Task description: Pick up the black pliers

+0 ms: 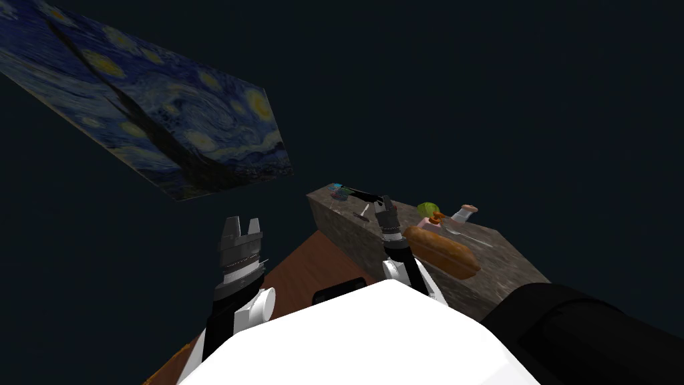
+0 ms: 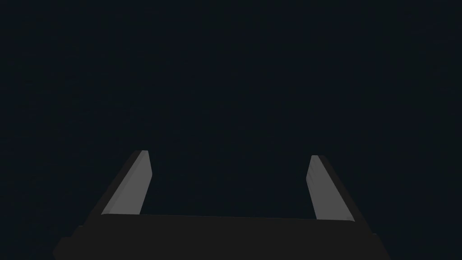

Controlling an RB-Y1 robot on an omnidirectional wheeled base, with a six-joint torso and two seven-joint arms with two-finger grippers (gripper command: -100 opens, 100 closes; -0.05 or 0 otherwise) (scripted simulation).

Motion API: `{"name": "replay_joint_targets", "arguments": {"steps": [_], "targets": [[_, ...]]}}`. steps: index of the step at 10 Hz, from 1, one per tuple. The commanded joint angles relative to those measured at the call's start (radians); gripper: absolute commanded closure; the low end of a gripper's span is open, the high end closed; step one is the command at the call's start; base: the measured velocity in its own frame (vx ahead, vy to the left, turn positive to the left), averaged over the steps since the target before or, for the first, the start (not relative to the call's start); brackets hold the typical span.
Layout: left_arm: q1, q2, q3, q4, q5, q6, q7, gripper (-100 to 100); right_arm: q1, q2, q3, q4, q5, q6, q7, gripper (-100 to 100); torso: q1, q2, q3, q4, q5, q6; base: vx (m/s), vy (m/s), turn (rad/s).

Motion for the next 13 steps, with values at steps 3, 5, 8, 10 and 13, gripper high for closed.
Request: {"name": "replay_joint_targets", "arguments": {"steps": [3, 5, 8, 10, 13], "targets": [[0.000, 0.000, 0.000, 0.000, 0.000, 0.000, 0.000, 0, -0.004, -0.092, 0.001, 0.028, -0.020, -0.021, -0.003, -100, 0.005, 0.002, 0.001, 0.000, 0.001, 0.000, -0.036, 0.083, 0.044], [0.000, 0.000, 0.000, 0.000, 0.000, 0.000, 0.000, 0, -0.008, -0.154, 0.004, 0.060, -0.037, -0.039, -0.005, -100, 0.010, 0.004, 0.002, 0.001, 0.002, 0.000, -0.063, 0.153, 0.071], [0.000, 0.000, 0.000, 0.000, 0.000, 0.000, 0.000, 0, -0.013, -0.236, 0.008, 0.102, -0.055, -0.060, -0.008, -100, 0.006, 0.002, 0.001, 0.001, 0.001, 0.000, -0.030, 0.104, 0.053], [0.000, 0.000, 0.000, 0.000, 0.000, 0.000, 0.000, 0, -0.016, -0.287, 0.011, 0.127, -0.064, -0.071, -0.009, -100, 0.007, 0.002, 0.001, 0.000, 0.002, 0.000, -0.025, 0.107, 0.059], [0.000, 0.000, 0.000, 0.000, 0.000, 0.000, 0.000, 0, -0.020, -0.368, 0.020, 0.183, -0.078, -0.091, -0.012, -100, 0.006, 0.002, 0.001, 0.000, 0.001, 0.000, -0.023, 0.106, 0.073]]}}
